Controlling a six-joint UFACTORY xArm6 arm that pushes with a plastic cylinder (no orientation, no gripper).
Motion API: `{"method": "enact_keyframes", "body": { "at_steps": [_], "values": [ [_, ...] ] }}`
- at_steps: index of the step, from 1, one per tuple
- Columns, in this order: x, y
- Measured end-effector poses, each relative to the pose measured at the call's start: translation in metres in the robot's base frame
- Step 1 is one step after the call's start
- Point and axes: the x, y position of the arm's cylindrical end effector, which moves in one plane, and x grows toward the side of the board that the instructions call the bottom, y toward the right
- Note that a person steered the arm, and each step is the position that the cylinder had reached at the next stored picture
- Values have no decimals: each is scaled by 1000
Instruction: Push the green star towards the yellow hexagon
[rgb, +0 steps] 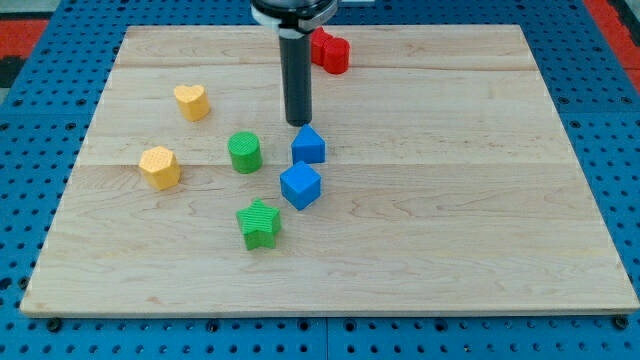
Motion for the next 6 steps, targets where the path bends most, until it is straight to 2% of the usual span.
{"method": "enact_keyframes", "body": {
  "at_steps": [1,2,3,4,5,6],
  "values": [
    [7,2],
    [42,49],
    [53,77],
    [90,119],
    [156,93],
    [159,-5]
  ]
}}
